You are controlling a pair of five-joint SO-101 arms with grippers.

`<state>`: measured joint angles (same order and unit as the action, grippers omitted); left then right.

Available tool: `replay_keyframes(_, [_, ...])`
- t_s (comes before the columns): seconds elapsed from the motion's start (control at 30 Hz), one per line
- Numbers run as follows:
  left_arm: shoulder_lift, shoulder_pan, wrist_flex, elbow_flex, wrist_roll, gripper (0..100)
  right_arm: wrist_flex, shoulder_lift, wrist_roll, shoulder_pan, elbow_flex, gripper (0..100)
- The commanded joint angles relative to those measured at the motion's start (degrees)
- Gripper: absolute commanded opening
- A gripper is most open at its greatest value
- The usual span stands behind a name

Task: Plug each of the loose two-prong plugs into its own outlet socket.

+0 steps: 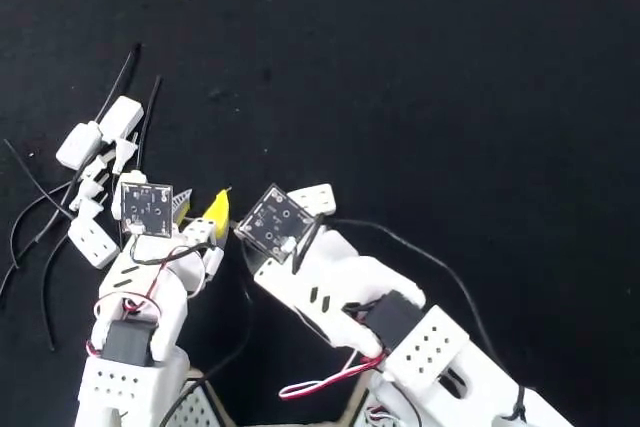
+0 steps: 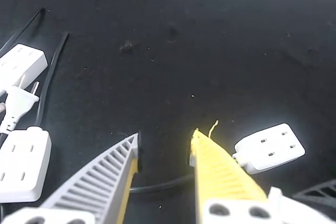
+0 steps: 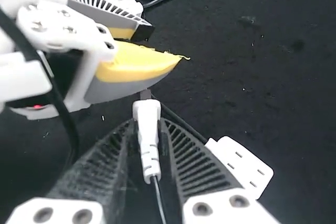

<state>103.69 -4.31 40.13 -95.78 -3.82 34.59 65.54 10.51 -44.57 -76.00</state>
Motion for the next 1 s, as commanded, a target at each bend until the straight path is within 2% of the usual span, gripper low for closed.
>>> replay_keyframes(0.0, [0.53, 0.84, 0.0, -0.04, 0.26, 17, -1.49, 1.54, 0.18, 2.29, 0.48, 1.1])
replay_keyframes(0.2, [0.26, 7.34, 1.41, 2.68, 0.18, 17, 3.25, -7.52, 0.09, 7.65, 6.64, 1.1])
replay_keyframes(0.37, [0.53, 12.44, 1.93, 2.68, 0.26, 17, 15.21, -20.62, -5.27, 14.15, 20.88, 1.1])
replay_keyframes(0.47, [0.53, 14.37, 0.18, 1.63, 0.0, 17, 22.24, -28.35, -5.8, 18.99, 29.58, 1.1])
replay_keyframes(0.63, [0.26, 14.29, -4.84, -1.63, -0.18, 17, 27.69, -42.59, -6.33, 24.97, 42.24, 1.1])
replay_keyframes(0.87, [0.53, 14.11, -2.9, -1.63, -0.18, 17, 40.7, -58.59, -6.42, 25.32, 61.05, 1.1])
replay_keyframes(0.97, [0.53, 12.7, -2.81, -1.54, -0.18, 17, 45.71, -64.31, -9.05, 25.76, 68.09, 1.1])
